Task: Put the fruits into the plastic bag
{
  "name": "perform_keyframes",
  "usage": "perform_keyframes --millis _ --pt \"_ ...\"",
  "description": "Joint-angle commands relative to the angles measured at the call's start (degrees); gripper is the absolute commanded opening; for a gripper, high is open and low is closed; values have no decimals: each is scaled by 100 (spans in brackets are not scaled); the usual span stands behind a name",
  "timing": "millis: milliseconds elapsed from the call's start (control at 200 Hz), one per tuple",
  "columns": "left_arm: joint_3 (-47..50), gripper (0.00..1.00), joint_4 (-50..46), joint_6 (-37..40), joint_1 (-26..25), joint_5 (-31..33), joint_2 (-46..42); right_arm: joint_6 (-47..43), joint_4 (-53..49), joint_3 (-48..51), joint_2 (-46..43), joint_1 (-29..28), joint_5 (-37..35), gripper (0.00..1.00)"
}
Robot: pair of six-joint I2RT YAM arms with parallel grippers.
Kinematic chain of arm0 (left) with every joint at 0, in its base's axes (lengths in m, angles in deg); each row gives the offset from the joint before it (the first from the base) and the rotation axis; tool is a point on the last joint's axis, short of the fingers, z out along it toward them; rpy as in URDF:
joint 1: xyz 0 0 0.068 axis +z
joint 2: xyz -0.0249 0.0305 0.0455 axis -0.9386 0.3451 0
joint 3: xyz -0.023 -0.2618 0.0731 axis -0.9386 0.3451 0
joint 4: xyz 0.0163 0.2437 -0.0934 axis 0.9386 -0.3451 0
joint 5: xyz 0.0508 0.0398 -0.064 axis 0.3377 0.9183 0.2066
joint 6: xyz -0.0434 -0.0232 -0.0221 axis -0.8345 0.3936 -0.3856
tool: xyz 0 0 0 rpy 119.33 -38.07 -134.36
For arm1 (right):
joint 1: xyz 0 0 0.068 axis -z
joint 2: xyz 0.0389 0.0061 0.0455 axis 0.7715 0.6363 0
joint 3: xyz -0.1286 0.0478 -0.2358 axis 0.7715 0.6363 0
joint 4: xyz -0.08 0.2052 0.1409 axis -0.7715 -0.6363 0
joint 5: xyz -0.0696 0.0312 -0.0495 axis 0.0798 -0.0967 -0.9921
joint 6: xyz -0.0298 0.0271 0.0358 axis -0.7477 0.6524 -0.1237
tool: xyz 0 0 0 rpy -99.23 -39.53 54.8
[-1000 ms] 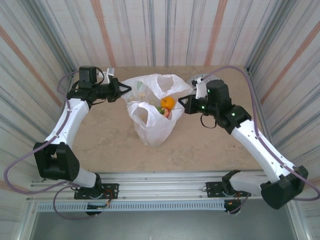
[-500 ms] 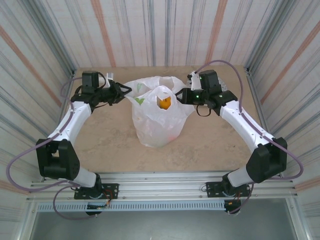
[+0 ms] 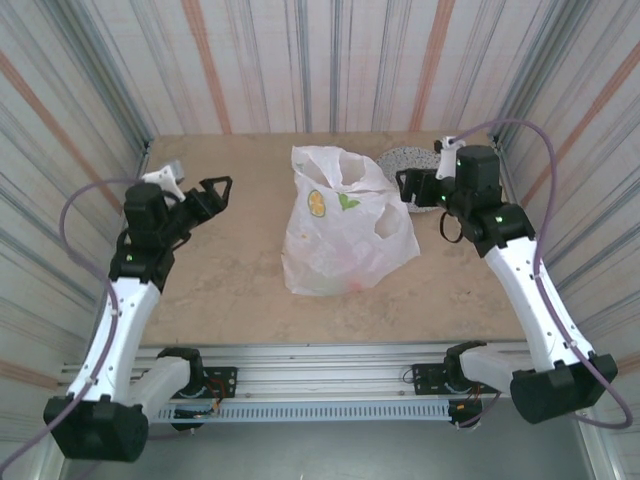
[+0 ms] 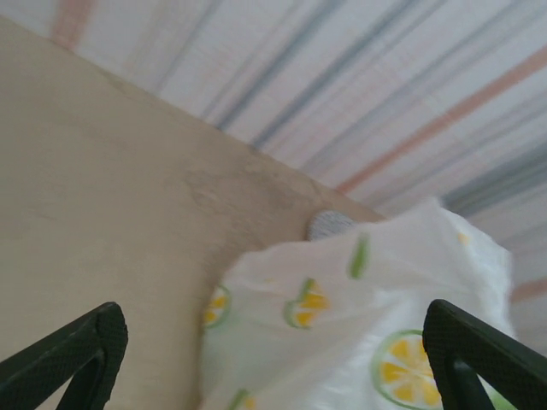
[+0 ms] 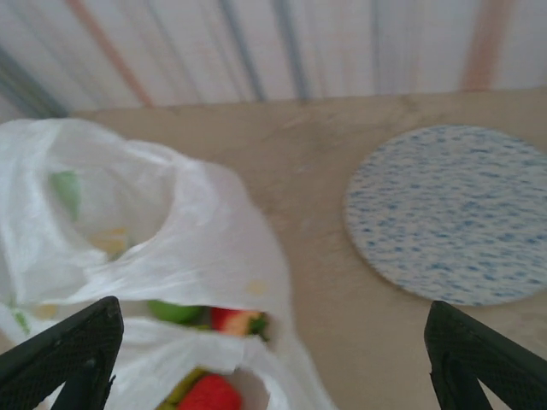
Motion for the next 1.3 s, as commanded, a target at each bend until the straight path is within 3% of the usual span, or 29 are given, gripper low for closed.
perform_keyframes --millis 0,190,326,536,591,772,832,902,952,997,1052,1293 --pt "807 96 548 347 16 1533 -179 -398 298 736 -61 224 -1392 99" --pt "1680 98 1051 1109 16 3257 -171 -460 1841 2296 55 577 -2547 99" --pt "2289 98 2195 2131 16 3743 127 -566 3124 3194 425 702 -2799 99" --pt "2514 99 3902 3136 16 2915 1555 -809 5379 4066 1503 843 -2258 99" --pt "2121 99 3375 3372 -21 2811 1826 -897 5654 4051 1746 858 -2163 99" --pt "2197 99 4212 3836 41 2630 2586 -1097 6676 4205 2095 1002 -1573 99" --pt "2403 99 4820 3815 127 2360 3003 -968 6953 4286 2259 1190 -1313 99" --pt "2667 99 6190 3986 172 2223 3642 -714 7066 4412 2223 1493 -831 99" --pt "2524 99 5283 3823 186 2119 3304 -673 7518 4644 2348 1596 -574 99" --pt "2574 99 5631 3876 192 2094 3471 -741 8152 4816 2526 1542 -639 99" --pt "2591 99 5691 3887 188 2093 3453 -745 7566 4661 2395 1526 -637 99" --pt "2574 99 5493 3878 183 2085 3383 -750 7738 4708 2429 1547 -550 99"
